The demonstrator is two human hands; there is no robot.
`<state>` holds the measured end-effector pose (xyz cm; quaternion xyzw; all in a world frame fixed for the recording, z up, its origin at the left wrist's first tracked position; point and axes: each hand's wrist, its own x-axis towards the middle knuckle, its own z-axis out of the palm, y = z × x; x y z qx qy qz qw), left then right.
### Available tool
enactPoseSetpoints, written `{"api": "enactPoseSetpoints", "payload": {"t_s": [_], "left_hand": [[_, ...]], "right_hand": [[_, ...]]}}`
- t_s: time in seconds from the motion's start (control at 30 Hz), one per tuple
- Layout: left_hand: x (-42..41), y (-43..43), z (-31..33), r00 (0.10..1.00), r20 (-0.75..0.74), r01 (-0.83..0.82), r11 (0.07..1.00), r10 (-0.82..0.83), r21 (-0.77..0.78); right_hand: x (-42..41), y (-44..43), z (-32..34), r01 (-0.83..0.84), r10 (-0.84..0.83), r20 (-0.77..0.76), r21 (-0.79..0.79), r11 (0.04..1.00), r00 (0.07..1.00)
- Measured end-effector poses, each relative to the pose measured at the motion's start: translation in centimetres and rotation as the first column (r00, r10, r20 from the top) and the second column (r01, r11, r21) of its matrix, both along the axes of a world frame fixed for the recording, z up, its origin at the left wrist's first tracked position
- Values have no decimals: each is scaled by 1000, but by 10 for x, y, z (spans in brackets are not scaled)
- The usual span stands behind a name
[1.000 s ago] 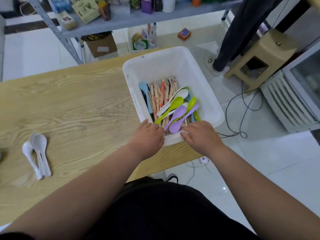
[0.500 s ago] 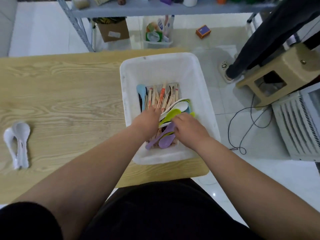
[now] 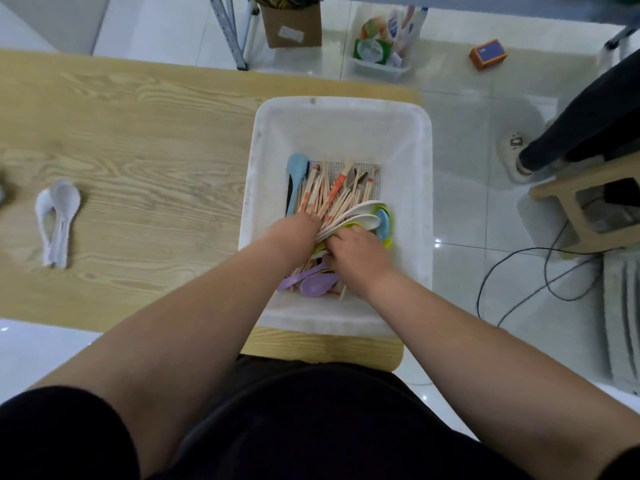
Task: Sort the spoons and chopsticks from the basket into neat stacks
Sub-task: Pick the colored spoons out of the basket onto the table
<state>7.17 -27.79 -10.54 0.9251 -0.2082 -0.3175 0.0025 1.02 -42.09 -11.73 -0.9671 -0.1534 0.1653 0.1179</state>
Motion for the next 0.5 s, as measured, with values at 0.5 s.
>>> {"api": "enactPoseSetpoints", "payload": {"t_s": [0.5], "left_hand": [[-13, 27, 51, 905, -204, -411, 889, 373, -201]], "right_hand": [[-1, 14, 20, -127, 90, -186, -196, 972, 978]]}}
